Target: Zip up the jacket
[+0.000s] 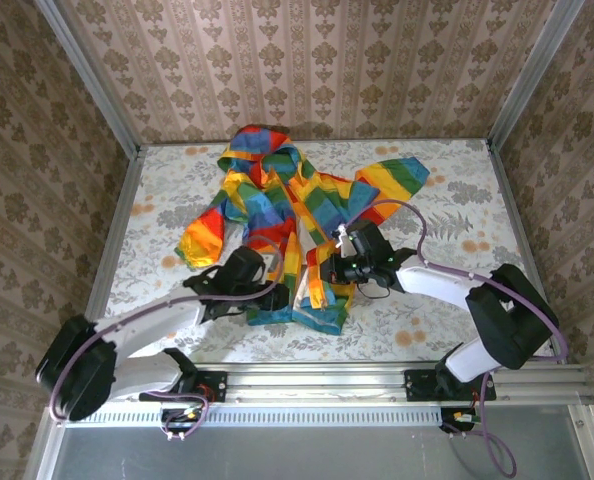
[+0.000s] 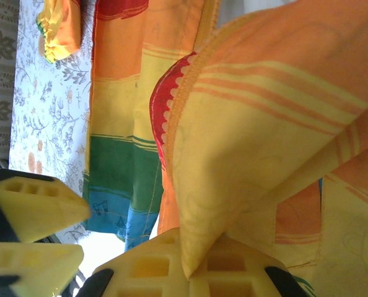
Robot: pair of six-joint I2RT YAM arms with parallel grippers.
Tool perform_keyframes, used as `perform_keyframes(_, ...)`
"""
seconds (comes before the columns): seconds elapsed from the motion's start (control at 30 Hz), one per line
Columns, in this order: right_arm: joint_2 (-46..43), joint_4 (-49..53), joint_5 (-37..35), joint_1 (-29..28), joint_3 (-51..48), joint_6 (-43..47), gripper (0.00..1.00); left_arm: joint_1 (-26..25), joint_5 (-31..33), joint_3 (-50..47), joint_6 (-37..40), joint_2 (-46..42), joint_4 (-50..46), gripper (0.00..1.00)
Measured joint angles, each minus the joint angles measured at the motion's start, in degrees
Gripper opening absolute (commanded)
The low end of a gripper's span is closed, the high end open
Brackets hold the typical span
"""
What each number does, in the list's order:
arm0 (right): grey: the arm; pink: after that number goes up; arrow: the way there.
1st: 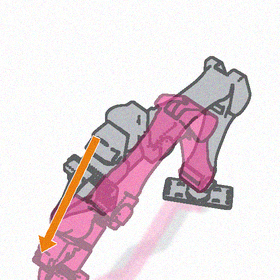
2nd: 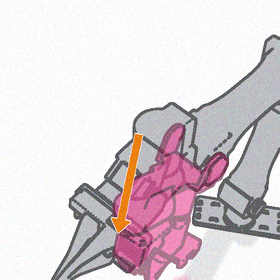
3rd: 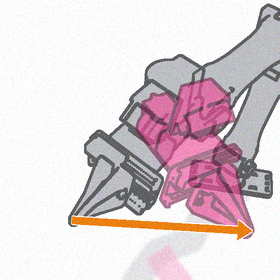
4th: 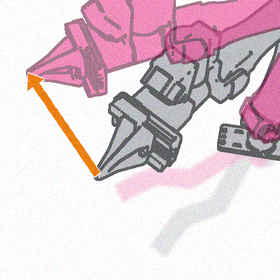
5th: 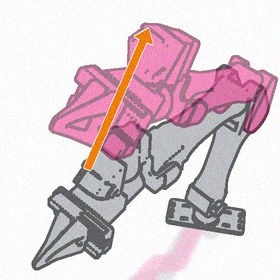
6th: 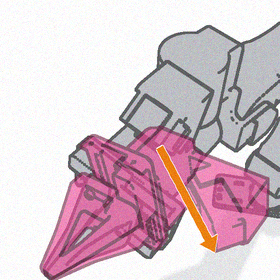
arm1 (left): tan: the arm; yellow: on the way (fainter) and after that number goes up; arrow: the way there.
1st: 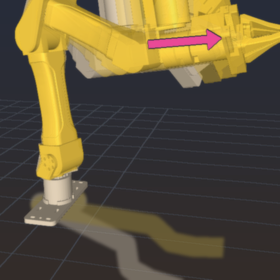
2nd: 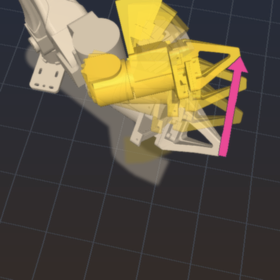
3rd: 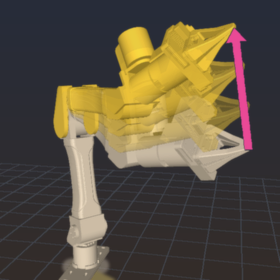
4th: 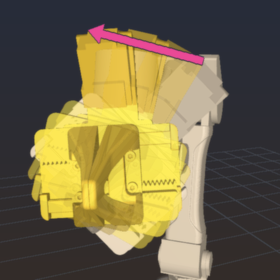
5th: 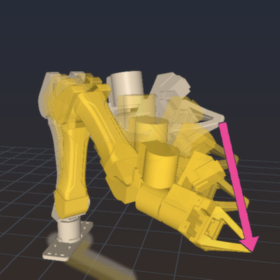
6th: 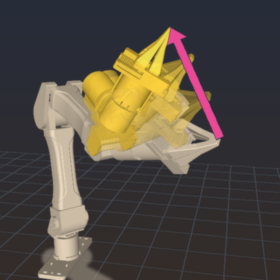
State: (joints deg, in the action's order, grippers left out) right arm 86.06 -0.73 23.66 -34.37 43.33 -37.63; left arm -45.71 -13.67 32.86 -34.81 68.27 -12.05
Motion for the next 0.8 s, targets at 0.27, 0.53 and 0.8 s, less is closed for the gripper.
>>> perform_keyframes(0.27,-0.2,1.05,-0.33,0.0,-0.28,0.0,0.0,-1.97,1.92,2.27,2.16,6.43,0.13,0.41)
perform_keyframes(0.53,-0.2,1.2,-0.5,0.0,-0.37,-0.02,0.04,-3.5,1.95,2.27,3.56,9.44,0.09,0.16)
perform_keyframes(0.8,-0.7,1.51,-0.5,0.04,-0.76,0.37,0.26,-3.23,3.45,2.1,3.56,8.52,0.11,0.0)
